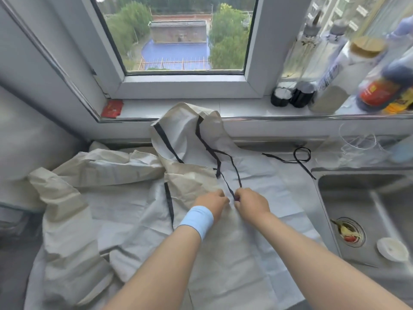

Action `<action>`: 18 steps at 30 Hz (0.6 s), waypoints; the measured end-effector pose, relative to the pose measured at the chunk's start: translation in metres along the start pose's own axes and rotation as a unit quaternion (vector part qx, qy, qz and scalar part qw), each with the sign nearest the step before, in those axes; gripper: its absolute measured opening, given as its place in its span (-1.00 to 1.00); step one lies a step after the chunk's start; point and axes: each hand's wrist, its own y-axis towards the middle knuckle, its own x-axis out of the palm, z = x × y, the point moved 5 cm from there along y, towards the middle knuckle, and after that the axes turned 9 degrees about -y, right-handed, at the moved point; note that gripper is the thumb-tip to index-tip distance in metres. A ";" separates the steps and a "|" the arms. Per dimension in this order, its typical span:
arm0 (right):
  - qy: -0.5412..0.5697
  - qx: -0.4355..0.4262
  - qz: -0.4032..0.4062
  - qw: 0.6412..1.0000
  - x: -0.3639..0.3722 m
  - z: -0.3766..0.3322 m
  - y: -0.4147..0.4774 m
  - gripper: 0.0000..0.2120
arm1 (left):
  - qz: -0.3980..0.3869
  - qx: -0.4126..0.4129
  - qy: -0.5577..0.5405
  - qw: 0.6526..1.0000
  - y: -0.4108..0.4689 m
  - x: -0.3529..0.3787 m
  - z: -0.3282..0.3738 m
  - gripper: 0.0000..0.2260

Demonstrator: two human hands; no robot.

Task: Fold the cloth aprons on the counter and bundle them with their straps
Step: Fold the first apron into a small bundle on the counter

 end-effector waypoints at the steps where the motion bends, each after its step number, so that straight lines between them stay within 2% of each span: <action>1: 0.010 0.000 0.013 1.000 0.000 0.003 0.000 -0.83 | 0.000 0.021 0.006 1.000 0.003 0.002 0.008 -0.58; 3: 0.039 -0.002 0.043 0.998 -0.001 0.013 -0.002 -0.88 | -0.022 0.039 0.014 0.999 0.007 0.008 0.022 -0.54; 6: 0.086 -0.030 0.077 0.993 -0.006 0.028 -0.005 -0.94 | -0.033 0.018 0.041 0.998 0.009 0.013 0.034 -0.59; 8: 0.156 -0.035 0.066 0.985 -0.011 0.036 -0.005 -0.95 | -0.033 0.005 0.057 0.998 0.009 0.012 0.038 -0.63; 11: 0.273 0.015 0.028 0.961 -0.013 0.042 -0.002 -0.98 | -0.027 -0.020 0.075 0.997 0.003 0.008 0.035 -0.73; 13: 0.332 0.051 -0.002 0.942 -0.015 0.035 -0.007 -0.93 | 0.030 -0.026 0.021 0.999 -0.008 -0.002 0.030 -0.81; 15: 0.391 0.072 -0.061 0.916 -0.013 0.024 -0.016 -0.83 | 0.119 -0.015 -0.051 0.991 -0.027 -0.017 0.026 -0.85; 17: 0.429 0.043 -0.214 0.877 -0.001 0.000 -0.031 -0.80 | 0.195 0.014 -0.080 0.977 -0.046 -0.028 0.025 -0.85; 18: 0.420 0.013 -0.300 0.857 0.007 -0.012 -0.041 -0.85 | 0.218 0.026 -0.092 0.971 -0.055 -0.032 0.025 -0.85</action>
